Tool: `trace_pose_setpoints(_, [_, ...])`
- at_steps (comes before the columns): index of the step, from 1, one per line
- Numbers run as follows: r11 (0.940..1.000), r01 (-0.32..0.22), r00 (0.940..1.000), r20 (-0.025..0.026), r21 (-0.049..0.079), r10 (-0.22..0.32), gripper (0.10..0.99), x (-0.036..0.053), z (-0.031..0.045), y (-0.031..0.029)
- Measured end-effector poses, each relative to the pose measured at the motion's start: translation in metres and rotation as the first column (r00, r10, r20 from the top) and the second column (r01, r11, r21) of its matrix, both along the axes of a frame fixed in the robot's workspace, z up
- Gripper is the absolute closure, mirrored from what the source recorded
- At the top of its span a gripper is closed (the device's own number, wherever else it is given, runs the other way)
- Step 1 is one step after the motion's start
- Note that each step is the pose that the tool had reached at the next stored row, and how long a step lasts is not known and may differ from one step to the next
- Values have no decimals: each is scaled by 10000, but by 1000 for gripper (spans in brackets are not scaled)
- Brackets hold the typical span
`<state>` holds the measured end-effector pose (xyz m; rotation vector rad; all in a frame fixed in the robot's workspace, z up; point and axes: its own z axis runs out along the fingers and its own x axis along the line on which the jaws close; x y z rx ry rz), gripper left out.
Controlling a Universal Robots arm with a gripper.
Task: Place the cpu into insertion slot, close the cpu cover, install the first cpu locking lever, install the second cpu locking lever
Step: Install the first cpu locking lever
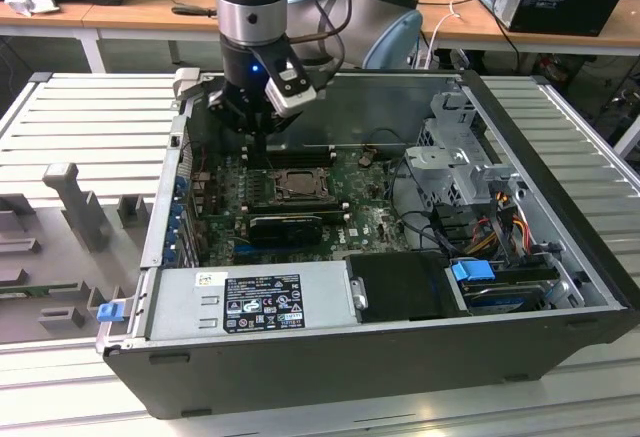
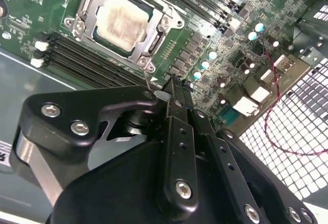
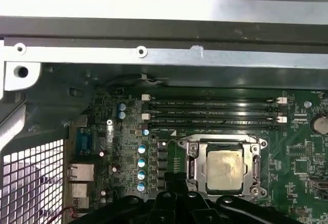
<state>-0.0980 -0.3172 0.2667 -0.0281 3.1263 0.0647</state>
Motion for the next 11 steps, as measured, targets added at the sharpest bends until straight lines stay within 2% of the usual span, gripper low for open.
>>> trace_pose_setpoints(8, [9999, -143, 9999, 26, 53, 143, 980, -145, -40, 14])
trace_pose_setpoints(9, [9999, -161, 9999, 27, 53, 161, 980, -166, -47, 37])
trace_pose_setpoints(11, [9998, -188, 9998, 26, 53, 188, 980, -175, -71, 141])
